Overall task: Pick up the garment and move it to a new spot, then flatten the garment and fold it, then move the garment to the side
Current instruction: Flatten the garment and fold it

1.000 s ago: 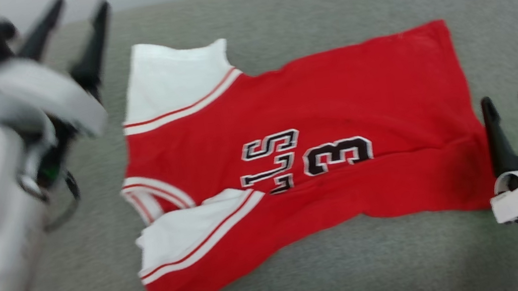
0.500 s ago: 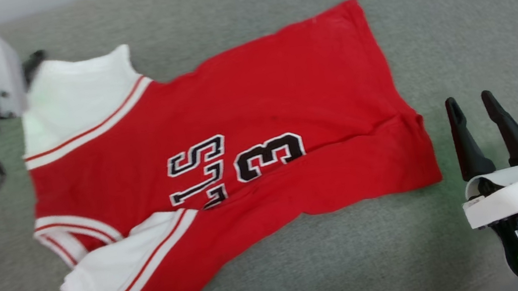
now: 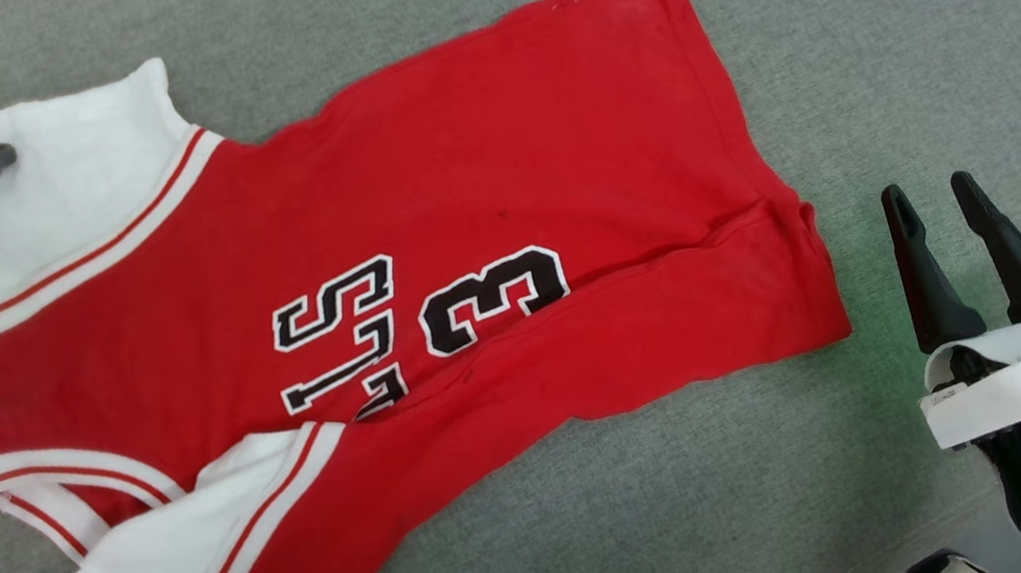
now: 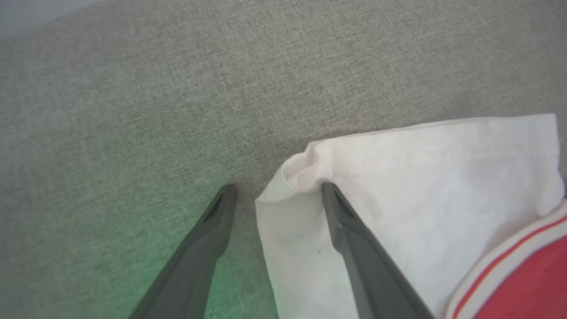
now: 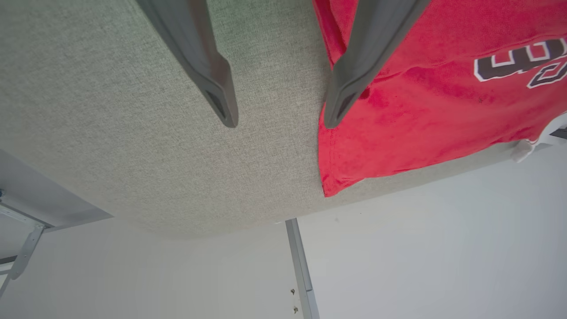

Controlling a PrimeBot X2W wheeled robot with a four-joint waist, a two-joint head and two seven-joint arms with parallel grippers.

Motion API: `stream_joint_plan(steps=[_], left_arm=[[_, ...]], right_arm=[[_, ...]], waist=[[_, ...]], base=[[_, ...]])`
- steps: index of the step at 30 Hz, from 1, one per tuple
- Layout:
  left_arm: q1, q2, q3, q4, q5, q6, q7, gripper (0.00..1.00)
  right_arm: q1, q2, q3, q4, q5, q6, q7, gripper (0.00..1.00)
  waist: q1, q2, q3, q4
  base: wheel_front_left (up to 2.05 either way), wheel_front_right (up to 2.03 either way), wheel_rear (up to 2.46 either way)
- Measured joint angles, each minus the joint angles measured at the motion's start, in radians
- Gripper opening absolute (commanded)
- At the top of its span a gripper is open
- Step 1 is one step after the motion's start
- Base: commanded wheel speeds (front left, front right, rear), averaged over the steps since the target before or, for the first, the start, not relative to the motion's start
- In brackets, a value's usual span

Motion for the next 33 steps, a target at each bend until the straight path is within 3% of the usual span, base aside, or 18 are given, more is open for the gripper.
stream_joint_plan(steps=[2,5,13,22,28,33], left_arm=[[0.0,0.005,-0.009,-0.018,-0.012,0.0,0.003,0.0],[0.001,0.0,-0.02,-0.042,-0.036,0.0,-0.004,0.0],[-0.01,-0.006,-0.062,-0.116,-0.078,0.0,-0.027,0.0],[-0.047,-0.047,-0.112,-0.181,-0.107,0.0,-0.061,0.0],[-0.072,-0.056,-0.144,-0.223,-0.124,0.0,-0.091,0.0],[-0.083,-0.057,-0.166,-0.243,-0.145,-0.003,-0.114,0.0]], right_arm=[[-0.006,-0.01,0.007,-0.013,0.0,0.0,0.011,1.0],[-0.046,-0.039,0.031,-0.034,0.0,0.0,0.049,1.0],[-0.332,-0.144,0.165,0.002,0.048,0.0,0.352,1.0],[-0.702,-0.212,0.276,0.231,0.198,0.0,0.709,1.0],[-0.866,-0.251,0.305,0.402,0.189,0.0,0.809,1.0],[-0.894,-0.273,0.429,0.497,0.196,0.0,0.911,1.0]], waist=[[0.0,0.0,0.003,0.003],[0.0,0.0,0.006,0.012],[0.0,0.0,0.023,0.052],[0.0,0.0,0.055,0.124],[0.0,0.0,0.085,0.17],[0.0,0.0,0.104,0.197]], base=[[0.0,0.0,0.0],[0.0,0.0,0.0],[0.0,0.0,0.0],[0.0,0.0,0.0],[0.0,0.0,0.0],[0.0,0.0,0.0]])
